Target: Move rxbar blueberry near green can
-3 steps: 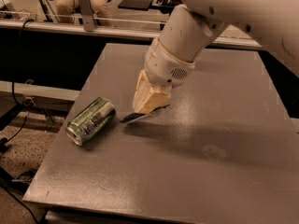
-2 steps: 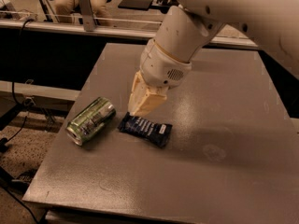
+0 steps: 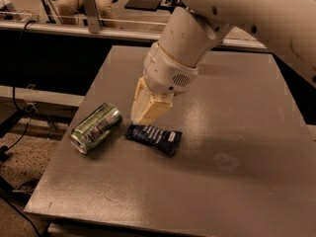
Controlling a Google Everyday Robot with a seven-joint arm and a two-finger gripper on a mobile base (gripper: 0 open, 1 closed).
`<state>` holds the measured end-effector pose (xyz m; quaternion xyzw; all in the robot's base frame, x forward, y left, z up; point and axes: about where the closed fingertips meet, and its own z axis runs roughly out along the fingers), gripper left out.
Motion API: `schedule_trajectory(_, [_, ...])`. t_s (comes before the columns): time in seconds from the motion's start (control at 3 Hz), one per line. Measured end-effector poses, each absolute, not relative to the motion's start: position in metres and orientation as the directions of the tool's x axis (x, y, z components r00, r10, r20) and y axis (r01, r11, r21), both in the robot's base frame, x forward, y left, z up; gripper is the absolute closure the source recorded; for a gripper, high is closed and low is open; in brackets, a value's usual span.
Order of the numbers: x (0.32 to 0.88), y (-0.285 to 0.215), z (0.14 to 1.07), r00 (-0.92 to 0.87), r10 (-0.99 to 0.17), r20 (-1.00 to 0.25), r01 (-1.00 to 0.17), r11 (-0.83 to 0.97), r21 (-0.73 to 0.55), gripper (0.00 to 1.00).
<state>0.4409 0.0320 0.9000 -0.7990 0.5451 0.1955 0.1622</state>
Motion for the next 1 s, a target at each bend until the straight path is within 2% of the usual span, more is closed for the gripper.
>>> schedule_trajectory(0.33, [0.4403, 0.0337, 0.9013, 0.333, -0.807, -0.488, -0.934, -0.354, -0.052, 0.29])
schedule_trajectory(0.67, [0.4399, 0.0348, 0.9022, 0.335, -0.806, -0.488, -0.934, -0.354, -0.057, 0.05])
schedule_trajectory(1.0, [0.4396, 0.0356, 0.9028, 0.337, -0.806, -0.487, -0.933, -0.354, -0.059, 0.0])
